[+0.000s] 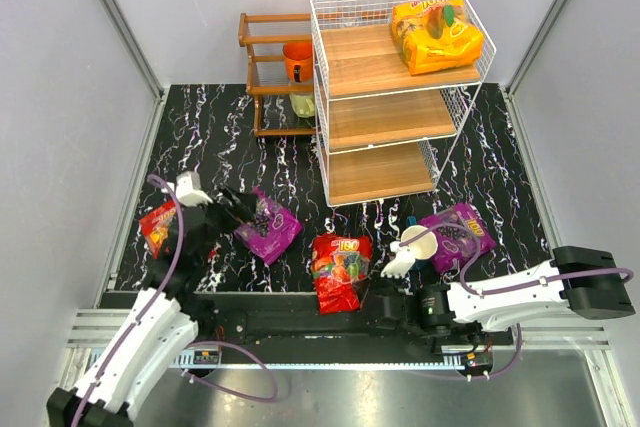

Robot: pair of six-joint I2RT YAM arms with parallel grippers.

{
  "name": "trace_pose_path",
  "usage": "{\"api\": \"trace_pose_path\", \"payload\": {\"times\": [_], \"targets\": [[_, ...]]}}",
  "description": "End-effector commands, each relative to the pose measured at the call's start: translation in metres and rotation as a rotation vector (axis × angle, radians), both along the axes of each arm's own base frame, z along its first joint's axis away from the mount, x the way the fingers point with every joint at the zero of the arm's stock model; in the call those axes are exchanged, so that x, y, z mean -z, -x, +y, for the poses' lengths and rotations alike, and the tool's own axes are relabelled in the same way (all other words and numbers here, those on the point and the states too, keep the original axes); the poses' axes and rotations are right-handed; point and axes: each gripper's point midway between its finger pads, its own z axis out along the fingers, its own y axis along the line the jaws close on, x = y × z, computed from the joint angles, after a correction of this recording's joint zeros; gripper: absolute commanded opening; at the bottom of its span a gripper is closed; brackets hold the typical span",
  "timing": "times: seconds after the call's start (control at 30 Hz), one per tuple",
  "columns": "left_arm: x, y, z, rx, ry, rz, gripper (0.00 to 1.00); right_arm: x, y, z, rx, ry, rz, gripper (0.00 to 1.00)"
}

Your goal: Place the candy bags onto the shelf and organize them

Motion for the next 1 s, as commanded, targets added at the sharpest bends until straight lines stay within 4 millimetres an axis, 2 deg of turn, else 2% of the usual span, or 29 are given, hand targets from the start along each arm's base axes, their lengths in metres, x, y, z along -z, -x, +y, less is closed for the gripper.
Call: {"api": "trace_pose_path", "payload": {"times": [0.0, 0.03, 0.1, 0.23, 0.27, 0.3, 0.37, 0.4, 0.47, 0.5, 0.6, 0.67, 0.8, 0.93, 0.97], "targets": [[0.016, 0.037, -0.041, 0.144, 0.074, 0.036, 0.99, -0.005, -0.014, -0.009, 0.082, -0.013, -0.065, 0.0], [0.019, 0.049, -0.057, 0.203, 0.076, 0.043, 0.99, -0.006, -0.016, -0.01, 0.089, -0.018, -0.071, 0.0], [0.034, 0.055, -0.061, 0.187, 0.059, 0.081, 0.99, -0.01, -0.019, -0.011, 0.104, -0.028, -0.09, 0.0], [0.057, 0.08, -0.094, 0.251, -0.012, 0.13, 0.99, -0.016, -0.024, -0.011, 0.118, -0.034, -0.112, 0.0], [0.059, 0.085, -0.101, 0.262, -0.025, 0.132, 0.99, -0.016, -0.026, -0.013, 0.13, -0.041, -0.107, 0.0], [0.064, 0.101, -0.118, 0.318, -0.036, 0.153, 0.99, -0.015, -0.026, -0.014, 0.136, -0.048, -0.102, 0.0], [0.066, 0.107, -0.124, 0.297, -0.065, 0.14, 0.99, -0.013, -0.028, -0.017, 0.158, -0.072, -0.084, 0.0], [0.071, 0.121, -0.139, 0.334, -0.074, 0.162, 0.99, -0.012, -0.028, -0.018, 0.162, -0.075, -0.079, 0.0], [0.072, 0.126, -0.145, 0.311, -0.096, 0.145, 0.99, -0.012, -0.028, -0.019, 0.167, -0.09, -0.076, 0.0], [0.075, 0.138, -0.158, 0.332, -0.101, 0.156, 0.99, -0.011, -0.029, -0.02, 0.168, -0.09, -0.074, 0.0], [0.076, 0.149, -0.177, 0.313, -0.111, 0.142, 0.99, -0.013, -0.027, -0.017, 0.159, -0.096, -0.07, 0.0], [0.07, 0.15, -0.184, 0.288, -0.103, 0.125, 0.99, -0.013, -0.027, -0.016, 0.154, -0.095, -0.065, 0.0], [0.071, 0.158, -0.197, 0.28, -0.095, 0.105, 0.96, -0.01, -0.025, -0.014, 0.149, -0.104, -0.05, 0.0], [0.076, 0.159, -0.203, 0.282, -0.071, 0.109, 0.86, -0.008, -0.024, -0.012, 0.145, -0.114, -0.044, 0.0], [0.08, 0.16, -0.202, 0.285, -0.071, 0.114, 0.78, -0.008, -0.024, -0.012, 0.145, -0.117, -0.043, 0.0]]}}
